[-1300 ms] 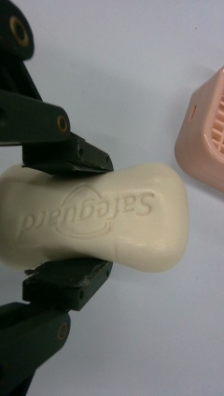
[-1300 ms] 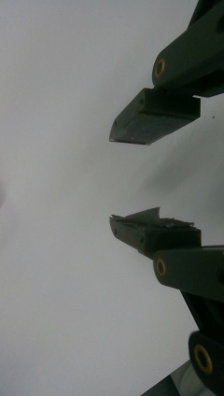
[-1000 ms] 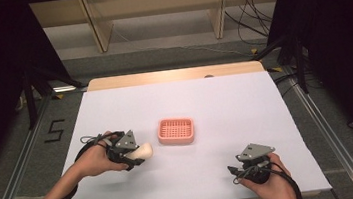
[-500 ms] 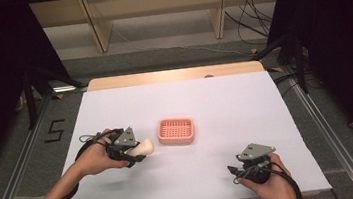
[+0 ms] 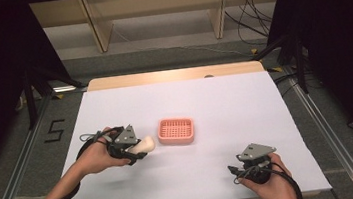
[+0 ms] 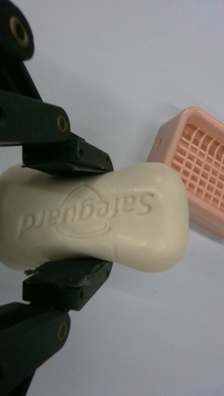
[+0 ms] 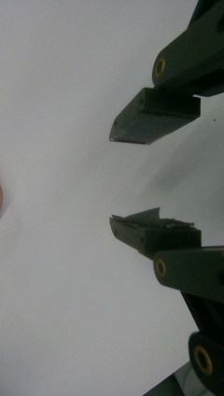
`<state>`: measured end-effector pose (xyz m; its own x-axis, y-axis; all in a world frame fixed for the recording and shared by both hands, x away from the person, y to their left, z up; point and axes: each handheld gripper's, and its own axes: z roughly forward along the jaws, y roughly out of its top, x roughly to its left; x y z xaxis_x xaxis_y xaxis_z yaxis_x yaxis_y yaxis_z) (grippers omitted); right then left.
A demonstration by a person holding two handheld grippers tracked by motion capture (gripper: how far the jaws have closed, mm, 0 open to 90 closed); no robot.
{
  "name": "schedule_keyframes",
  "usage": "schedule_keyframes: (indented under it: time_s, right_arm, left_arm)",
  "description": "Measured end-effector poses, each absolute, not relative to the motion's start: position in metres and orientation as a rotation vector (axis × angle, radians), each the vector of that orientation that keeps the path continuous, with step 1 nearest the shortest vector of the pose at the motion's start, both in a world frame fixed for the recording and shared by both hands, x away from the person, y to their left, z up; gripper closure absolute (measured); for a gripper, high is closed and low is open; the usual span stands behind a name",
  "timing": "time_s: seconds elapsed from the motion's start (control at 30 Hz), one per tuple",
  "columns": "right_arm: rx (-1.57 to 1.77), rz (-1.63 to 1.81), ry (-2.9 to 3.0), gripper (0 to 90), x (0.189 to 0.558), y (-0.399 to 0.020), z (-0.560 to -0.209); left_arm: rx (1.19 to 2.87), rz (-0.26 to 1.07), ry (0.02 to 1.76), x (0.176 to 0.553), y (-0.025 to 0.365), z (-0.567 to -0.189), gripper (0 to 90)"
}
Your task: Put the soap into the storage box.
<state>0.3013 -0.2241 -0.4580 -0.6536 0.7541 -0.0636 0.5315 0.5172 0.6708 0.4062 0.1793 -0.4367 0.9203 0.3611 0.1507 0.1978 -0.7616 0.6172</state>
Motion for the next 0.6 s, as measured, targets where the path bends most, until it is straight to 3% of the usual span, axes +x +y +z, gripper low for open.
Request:
schedule_keyframes:
  time_s: [0.6]
  right_arm:
    - [1.064, 0.892, 2.415, 52.2, 0.301, -0.224, -0.458]
  left_arm:
    - [2.452, 0.363, 0.387, 0.413, 0.173, -0.426, 49.4]
